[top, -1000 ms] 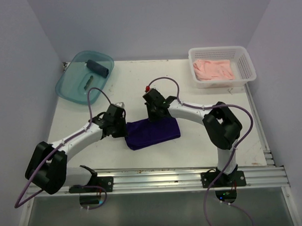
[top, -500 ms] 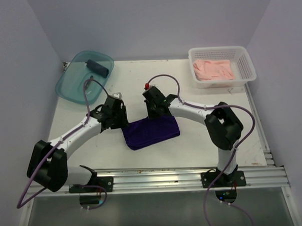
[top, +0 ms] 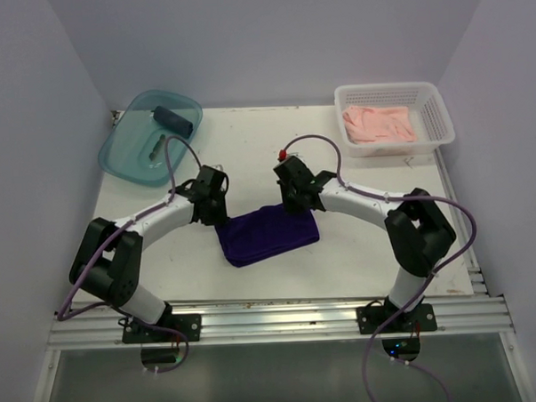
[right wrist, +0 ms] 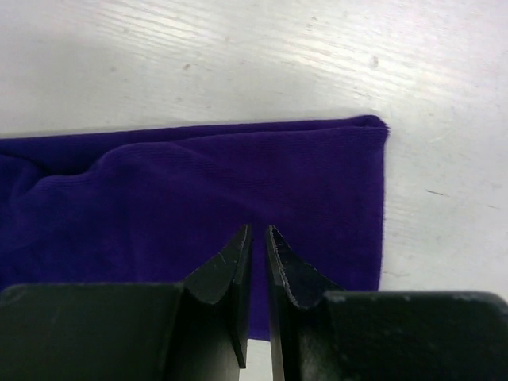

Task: Roll the towels
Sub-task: Fold the towel

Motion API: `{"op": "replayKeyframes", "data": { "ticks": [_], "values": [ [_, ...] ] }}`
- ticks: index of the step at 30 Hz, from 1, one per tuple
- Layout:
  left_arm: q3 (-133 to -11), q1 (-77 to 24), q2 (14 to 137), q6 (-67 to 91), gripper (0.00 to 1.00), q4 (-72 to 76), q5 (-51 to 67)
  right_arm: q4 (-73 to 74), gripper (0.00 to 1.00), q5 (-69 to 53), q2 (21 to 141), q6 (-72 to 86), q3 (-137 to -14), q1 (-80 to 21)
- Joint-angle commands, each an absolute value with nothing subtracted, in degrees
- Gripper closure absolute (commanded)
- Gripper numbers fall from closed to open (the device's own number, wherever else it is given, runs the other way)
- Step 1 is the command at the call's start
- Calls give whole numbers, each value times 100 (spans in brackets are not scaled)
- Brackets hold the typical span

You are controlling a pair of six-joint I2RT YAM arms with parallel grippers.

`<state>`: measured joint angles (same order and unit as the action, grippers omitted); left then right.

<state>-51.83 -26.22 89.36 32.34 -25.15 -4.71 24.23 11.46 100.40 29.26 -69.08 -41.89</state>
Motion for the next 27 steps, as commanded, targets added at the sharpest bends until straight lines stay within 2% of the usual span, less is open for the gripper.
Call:
{"op": "replayKeyframes", "data": {
  "ticks": [1, 3, 20, 23, 24, 27],
  "values": [
    [-5423, -2566, 8921, 3103, 87, -2162, -405, 2531, 84, 1213, 9888, 2752, -6891, -3999],
    [-5423, -2566, 8903, 3076, 100, -2171, -369, 2540, 84, 1195, 9931, 2690, -6917, -3894],
    [-4887, -2452, 8358, 3225, 100, -2496, -650, 2672, 85, 958, 10959, 2276, -7717, -3630],
    [-4869, -2452, 8350, 3260, 81, -2592, -598, 2707, 85, 1002, 11144, 2259, -7796, -3595],
    [-4887, -2452, 8297, 3261, 68, -2662, -580, 2716, 85, 1011, 11179, 2259, -7796, -3586],
    [-4939, -2461, 7920, 3305, 55, -2864, -703, 2725, 86, 993, 11267, 2329, -7726, -3542]
  ]
}}
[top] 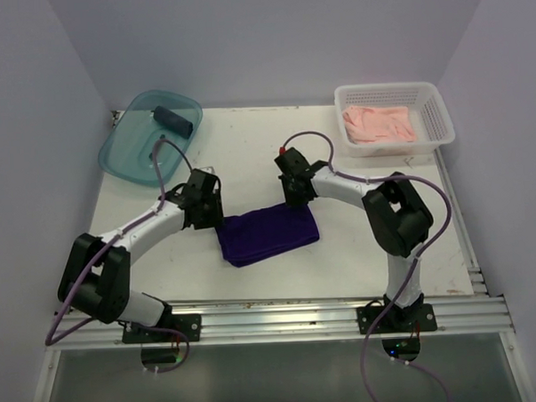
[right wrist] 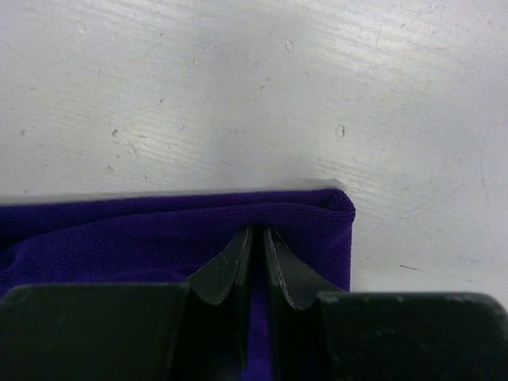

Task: Roll the towels
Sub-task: Fold the towel

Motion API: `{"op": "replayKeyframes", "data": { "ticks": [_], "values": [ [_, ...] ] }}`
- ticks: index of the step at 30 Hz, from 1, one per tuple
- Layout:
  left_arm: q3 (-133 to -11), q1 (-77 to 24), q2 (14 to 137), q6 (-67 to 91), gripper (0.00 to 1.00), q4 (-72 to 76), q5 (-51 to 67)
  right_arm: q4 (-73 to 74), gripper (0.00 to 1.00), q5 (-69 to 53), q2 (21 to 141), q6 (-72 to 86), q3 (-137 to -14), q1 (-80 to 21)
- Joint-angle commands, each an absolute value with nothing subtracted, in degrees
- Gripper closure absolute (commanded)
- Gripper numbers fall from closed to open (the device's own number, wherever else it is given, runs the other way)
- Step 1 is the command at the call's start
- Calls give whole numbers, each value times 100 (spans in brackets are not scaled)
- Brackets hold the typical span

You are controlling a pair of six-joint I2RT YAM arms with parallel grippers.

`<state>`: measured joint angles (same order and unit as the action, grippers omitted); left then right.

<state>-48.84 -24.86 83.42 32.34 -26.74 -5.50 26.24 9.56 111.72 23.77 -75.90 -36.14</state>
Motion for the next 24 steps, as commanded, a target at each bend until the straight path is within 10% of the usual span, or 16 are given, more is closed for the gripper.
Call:
{"op": "replayKeyframes", "data": {
  "ticks": [1, 24],
  "values": [
    [-4948, -2461, 7815, 3305, 54, -2891, -721, 2707, 87, 993, 11268, 2364, -7647, -3516],
    [-4701, -3489, 9078, 3332, 67, -2303, 537, 2548, 87, 835, 8517, 3745, -4184, -3419]
  ]
}}
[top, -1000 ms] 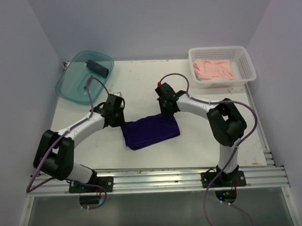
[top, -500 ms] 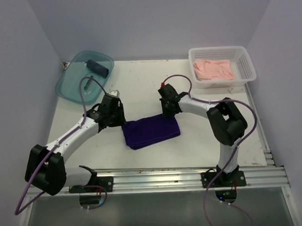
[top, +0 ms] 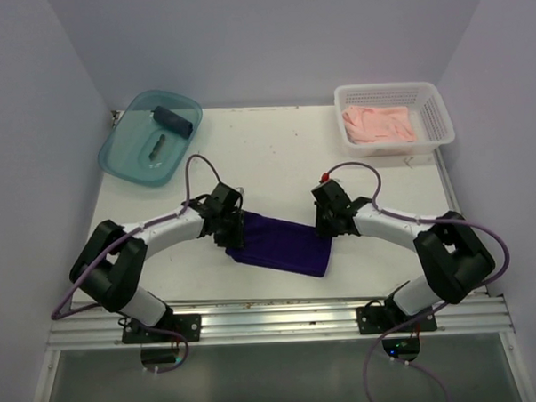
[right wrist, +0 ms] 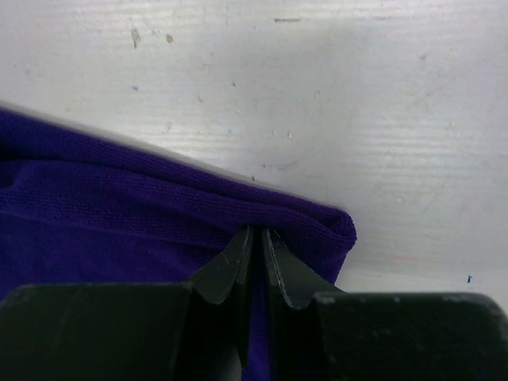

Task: Roll the towels
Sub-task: Fold the towel

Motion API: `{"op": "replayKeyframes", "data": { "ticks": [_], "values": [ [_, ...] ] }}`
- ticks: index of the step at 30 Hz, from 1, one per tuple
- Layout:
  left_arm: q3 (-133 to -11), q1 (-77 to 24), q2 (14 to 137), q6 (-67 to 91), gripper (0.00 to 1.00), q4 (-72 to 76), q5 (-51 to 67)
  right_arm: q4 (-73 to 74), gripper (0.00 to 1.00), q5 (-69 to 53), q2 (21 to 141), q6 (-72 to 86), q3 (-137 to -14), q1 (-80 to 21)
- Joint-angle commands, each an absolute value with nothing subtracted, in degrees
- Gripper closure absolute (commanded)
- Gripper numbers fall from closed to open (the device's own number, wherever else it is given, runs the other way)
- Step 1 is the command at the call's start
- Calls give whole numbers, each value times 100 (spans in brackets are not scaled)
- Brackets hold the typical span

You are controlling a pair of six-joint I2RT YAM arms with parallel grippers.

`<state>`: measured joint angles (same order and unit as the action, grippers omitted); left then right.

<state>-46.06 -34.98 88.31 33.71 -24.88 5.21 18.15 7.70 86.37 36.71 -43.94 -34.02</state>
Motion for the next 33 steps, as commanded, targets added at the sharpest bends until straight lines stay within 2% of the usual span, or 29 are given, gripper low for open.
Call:
{"op": "replayKeyframes", "data": {
  "ticks": [1, 6, 13, 17, 22, 28, 33],
  "values": [
    [-4789, -3481, 9279, 3305, 67, -2277, 449, 2566, 87, 818, 8482, 3735, -4166, -3419],
    [-5948, -3314, 10185, 3138, 67, -2364, 28, 2487, 88, 624, 8280, 3866, -3851, -3577],
    [-8143, -2954, 11582, 2725, 67, -2803, -360, 2216, 88, 633, 8104, 4684, -3691, -4859],
    [-8885, -2892, 11576, 2584, 66, -3207, -580, 2434, 87, 852, 7955, 4667, -4104, -5229],
    [-8597, -2900, 10637, 2505, 61, -3182, -581, 2645, 80, 1589, 7760, 4176, -4841, -5195],
    [-7176, -3005, 9740, 2952, 63, -2726, 307, 2374, 81, 1521, 8919, 3490, -5887, -4606],
    [-6373, -3111, 9729, 3321, 64, -2057, 755, 2426, 82, 1371, 10149, 3051, -6818, -4281]
  ]
}}
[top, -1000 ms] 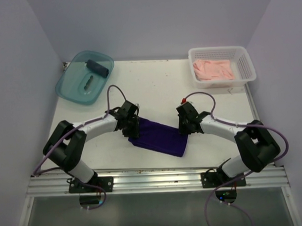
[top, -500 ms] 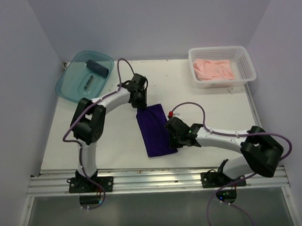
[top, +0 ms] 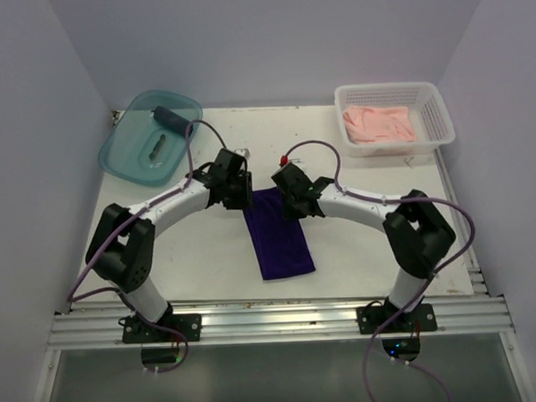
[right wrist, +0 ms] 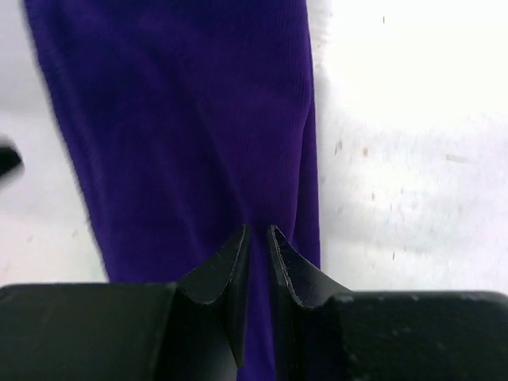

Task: Roll the towels
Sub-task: Fold the towel

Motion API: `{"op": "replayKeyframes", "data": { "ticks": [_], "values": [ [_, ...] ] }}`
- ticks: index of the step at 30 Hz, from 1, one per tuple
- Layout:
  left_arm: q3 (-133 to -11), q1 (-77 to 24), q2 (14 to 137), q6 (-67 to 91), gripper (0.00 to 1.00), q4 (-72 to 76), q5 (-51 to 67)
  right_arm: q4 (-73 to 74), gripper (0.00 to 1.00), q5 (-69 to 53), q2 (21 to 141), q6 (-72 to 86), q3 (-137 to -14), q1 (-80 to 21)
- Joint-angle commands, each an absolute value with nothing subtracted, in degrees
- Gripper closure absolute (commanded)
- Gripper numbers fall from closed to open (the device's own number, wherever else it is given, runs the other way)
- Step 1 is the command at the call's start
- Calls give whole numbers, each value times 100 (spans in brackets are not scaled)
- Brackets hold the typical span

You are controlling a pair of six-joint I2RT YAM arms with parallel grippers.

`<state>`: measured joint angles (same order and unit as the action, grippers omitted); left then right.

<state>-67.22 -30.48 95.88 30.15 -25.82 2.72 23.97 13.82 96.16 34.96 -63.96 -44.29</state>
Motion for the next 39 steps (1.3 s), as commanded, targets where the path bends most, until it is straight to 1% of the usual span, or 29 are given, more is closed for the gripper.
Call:
{"op": "replayKeyframes", "data": {
  "ticks": [1, 4, 8, 12, 15, 17, 18, 19, 21, 22, 23, 26, 27, 28, 29, 30, 32, 33, 34, 36, 39],
  "values": [
    [-6233, -3120, 9782, 3348, 65, -1883, 773, 2382, 82, 1345, 10299, 3006, -6907, -4254],
    [-6143, -3120, 10140, 3401, 65, -1697, 765, 2382, 83, 1318, 10782, 2953, -7119, -4105],
    [-6433, -3111, 10713, 3349, 66, -1714, 703, 2233, 85, 1195, 11021, 3058, -7067, -3982],
    [-7039, -3050, 11135, 3165, 66, -1959, 441, 2302, 85, 1125, 11083, 3138, -7259, -3929],
    [-7566, -2988, 11268, 2972, 67, -2311, 195, 2452, 85, 1072, 10785, 3129, -7426, -3929],
    [-7787, -2953, 11093, 2883, 66, -2539, 45, 2522, 83, 1125, 10504, 3094, -7392, -3937],
    [-7813, -2944, 10996, 2822, 66, -2592, 27, 2531, 81, 1134, 10137, 3085, -7313, -3938],
    [-7779, -2944, 10743, 2804, 65, -2662, -148, 2531, 76, 1134, 9969, 3068, -7243, -3938],
    [-7682, -2953, 10443, 2821, 64, -2707, -184, 2522, 68, 1160, 9434, 3059, -6989, -3938],
    [-7499, -2971, 10111, 2847, 62, -2724, -167, 2522, 63, 1151, 9257, 3067, -6883, -3938],
    [-7384, -2988, 9942, 2882, 61, -2725, -158, 2549, 62, 1160, 9107, 3067, -6769, -3938],
    [-6787, -3146, 9248, 3032, 55, -2733, -36, 2575, 60, 959, 8518, 3216, -6154, -3946],
    [-6620, -3242, 8915, 3154, 55, -2725, 104, 2540, 60, 888, 8343, 3321, -5761, -3998],
    [-6270, -3304, 8747, 3207, 49, -2733, 114, 2505, 60, 801, 8045, 3383, -5565, -4043],
    [-6084, -3374, 8571, 3260, 48, -2716, 123, 2479, 59, 765, 7877, 3453, -5381, -4104],
    [-5708, -3514, 8247, 3400, 45, -2716, 175, 2470, 58, 747, 7736, 3611, -5066, -4296],
    [-5319, -3629, 7929, 3628, 44, -2611, 385, 2444, 52, 747, 7366, 3883, -4687, -4717],
    [-4935, -3743, 7641, 3708, 39, -2480, 474, 2400, 47, 756, 7278, 3998, -4580, -4842],
    [-4757, -3796, 7507, 3779, 37, -2400, 562, 2365, 46, 712, 7129, 4130, -4466, -4973],
    [-4336, -3972, 7235, 3981, 35, -2286, 738, 2259, 44, 694, 7040, 4490, -4202, -5281],
    [-3878, -4148, 7137, 4183, 35, -2145, 835, 2110, 45, 703, 7040, 4789, -3964, -5510]
  ]
}}
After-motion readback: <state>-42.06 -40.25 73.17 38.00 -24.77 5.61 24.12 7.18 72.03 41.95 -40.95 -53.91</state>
